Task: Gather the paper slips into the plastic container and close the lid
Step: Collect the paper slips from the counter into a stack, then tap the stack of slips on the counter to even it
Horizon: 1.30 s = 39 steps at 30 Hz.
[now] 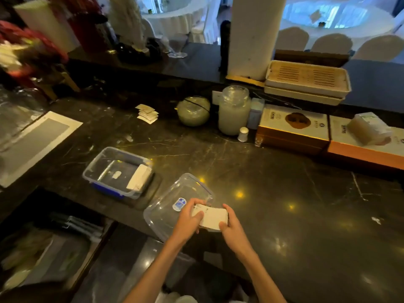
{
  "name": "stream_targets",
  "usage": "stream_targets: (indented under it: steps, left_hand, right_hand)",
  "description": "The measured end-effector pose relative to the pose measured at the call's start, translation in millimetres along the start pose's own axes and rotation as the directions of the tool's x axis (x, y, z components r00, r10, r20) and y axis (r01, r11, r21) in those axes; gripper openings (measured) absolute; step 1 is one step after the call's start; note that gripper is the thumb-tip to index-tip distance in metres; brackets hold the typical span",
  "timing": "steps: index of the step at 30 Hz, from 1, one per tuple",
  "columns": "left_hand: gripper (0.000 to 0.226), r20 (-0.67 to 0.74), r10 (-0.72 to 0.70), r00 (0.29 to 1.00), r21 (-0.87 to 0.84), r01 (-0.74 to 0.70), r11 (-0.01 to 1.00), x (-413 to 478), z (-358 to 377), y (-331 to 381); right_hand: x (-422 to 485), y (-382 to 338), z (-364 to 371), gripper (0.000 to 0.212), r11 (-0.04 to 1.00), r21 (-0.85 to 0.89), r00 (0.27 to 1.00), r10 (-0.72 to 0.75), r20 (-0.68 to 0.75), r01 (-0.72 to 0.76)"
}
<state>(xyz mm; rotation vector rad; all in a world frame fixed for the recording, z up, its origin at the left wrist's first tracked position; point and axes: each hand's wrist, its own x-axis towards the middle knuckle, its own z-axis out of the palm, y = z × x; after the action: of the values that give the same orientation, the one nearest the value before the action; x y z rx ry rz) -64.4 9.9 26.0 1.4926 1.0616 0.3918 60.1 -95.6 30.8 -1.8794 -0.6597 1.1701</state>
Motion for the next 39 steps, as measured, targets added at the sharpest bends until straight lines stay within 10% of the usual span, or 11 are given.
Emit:
stream_targets:
  steps: [22, 30, 39]
  left_hand:
    - [0.037, -0.103, -0.117, 0.988, -0.553, 0.041, 0.832, 71.6, -386.8, -8.8]
    - [0.037, -0.018, -0.114, 0.993, -0.751, 0.062, 0.657, 175.4, -434.1, 6.5]
    - [0.033, 0.062, -0.098, 0.993, -0.345, 0.113, 0.932, 300.0, -505.6, 39.3]
  right_hand:
    - [85.2, -228.2, 318.1, 0.036, 0.703, 0.704, 0.994, 0.104, 0.040, -0.102]
    - [175.5, -295.2, 404.1, 0.037, 0.314, 0.920, 0.964, 0.202, 0.175, -0.233]
    - [267.3, -347.5, 384.5, 0.025, 0.897, 0.362, 0.964, 0.203, 0.169, -0.253]
